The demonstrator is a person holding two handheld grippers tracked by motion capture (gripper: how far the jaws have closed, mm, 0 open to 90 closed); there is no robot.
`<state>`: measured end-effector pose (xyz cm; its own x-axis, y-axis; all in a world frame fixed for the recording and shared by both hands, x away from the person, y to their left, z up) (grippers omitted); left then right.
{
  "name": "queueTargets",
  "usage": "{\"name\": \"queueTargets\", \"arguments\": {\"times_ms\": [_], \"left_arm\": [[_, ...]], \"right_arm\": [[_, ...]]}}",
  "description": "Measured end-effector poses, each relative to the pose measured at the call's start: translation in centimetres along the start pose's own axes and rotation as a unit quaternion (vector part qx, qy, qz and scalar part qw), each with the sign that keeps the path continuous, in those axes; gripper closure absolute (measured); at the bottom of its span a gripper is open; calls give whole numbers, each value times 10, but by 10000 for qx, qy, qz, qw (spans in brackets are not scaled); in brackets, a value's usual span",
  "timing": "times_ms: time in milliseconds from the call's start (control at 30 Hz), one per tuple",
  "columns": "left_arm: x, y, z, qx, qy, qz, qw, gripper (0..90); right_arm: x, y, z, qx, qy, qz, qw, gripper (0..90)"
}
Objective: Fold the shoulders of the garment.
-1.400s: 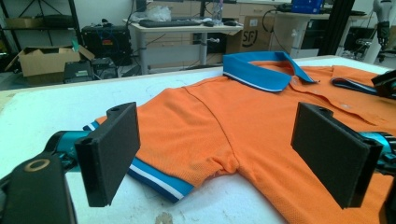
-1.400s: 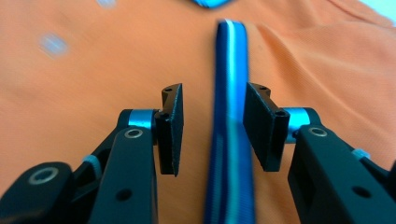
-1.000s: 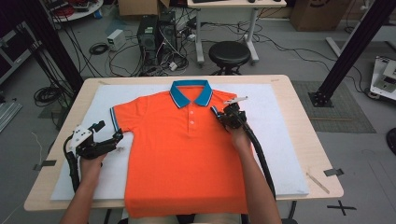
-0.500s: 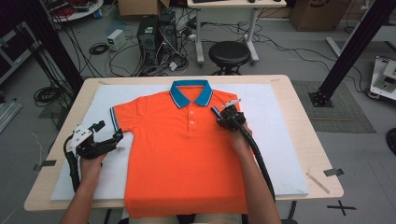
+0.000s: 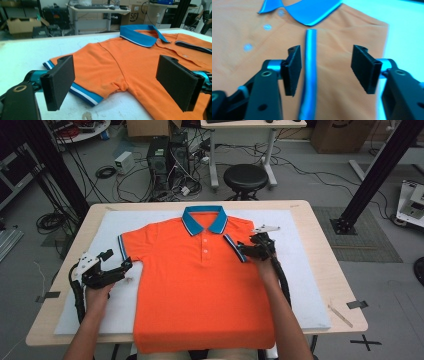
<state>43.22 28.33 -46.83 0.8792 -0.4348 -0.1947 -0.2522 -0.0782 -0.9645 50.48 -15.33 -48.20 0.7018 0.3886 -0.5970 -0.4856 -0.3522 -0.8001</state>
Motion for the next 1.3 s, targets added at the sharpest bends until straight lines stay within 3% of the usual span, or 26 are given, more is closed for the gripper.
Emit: {"name": "queueTargets", "arguments": {"times_ms": [200,233,300,400,433,467,533,633,700,833,933,1000,1100,1133,1167,1200,1300], "left_arm": [[16,-9,4,-48,13,344,9994,156],[19,-11,6,-48,-17,418,9991,156],[26,-13,13,-87,-140,552,9983,156],[37,-13,26,-260,-404,847,9953,155],[45,-10,34,-312,-571,1143,9913,156],[45,-10,34,-312,-571,1143,9913,155],[51,-6,40,-313,-720,1305,9883,156],[58,9,46,-329,-892,1775,9795,156],[59,15,49,-220,-1082,1954,9745,159],[59,21,52,-254,-1224,2089,9699,172],[58,28,52,-187,-1276,2272,9653,266],[58,28,51,-126,-1276,2289,9650,303],[58,28,47,-104,-1260,2283,9653,435],[58,28,46,-134,-1241,2257,9662,563],[57,28,45,-161,-1225,2241,9667,563],[57,27,41,-251,-1081,2219,9687,760],[59,25,37,-250,-1037,2147,9708,812]], "right_arm": [[-45,25,-28,51,85,-325,9994,269],[-45,25,-28,51,85,-325,9994,269],[-54,31,-33,68,123,-360,9993,241],[-65,38,-39,48,181,-429,9989,220],[-72,43,-43,52,203,-464,9987,220],[-72,43,-43,52,203,-464,9987,220],[-76,50,-46,80,202,-427,9989,220],[-81,59,-49,146,202,-417,9988,220],[-83,62,-52,213,189,-433,9987,220],[-87,62,-54,238,177,-464,9985,220],[-88,63,-54,264,179,-467,9984,220],[-88,63,-54,268,186,-479,9983,220],[-89,63,-54,288,198,-488,9982,220],[-88,62,-54,280,178,-499,9982,220],[-88,62,-54,280,178,-499,9982,220],[-88,62,-53,279,170,-497,9982,220],[-88,62,-52,258,157,-504,9983,220]]}}
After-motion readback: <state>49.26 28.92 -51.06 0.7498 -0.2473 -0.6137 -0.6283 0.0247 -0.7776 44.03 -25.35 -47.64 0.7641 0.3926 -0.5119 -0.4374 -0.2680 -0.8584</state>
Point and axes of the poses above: each handheld gripper's, and its own axes: x roughly forward along the jaws, y roughly out of its underside, z roughly to its left, the point moved 10 cm from there along x, roughly forward along the jaws, and after that the axes turned 5 degrees about -x, right-handed, at the moved point
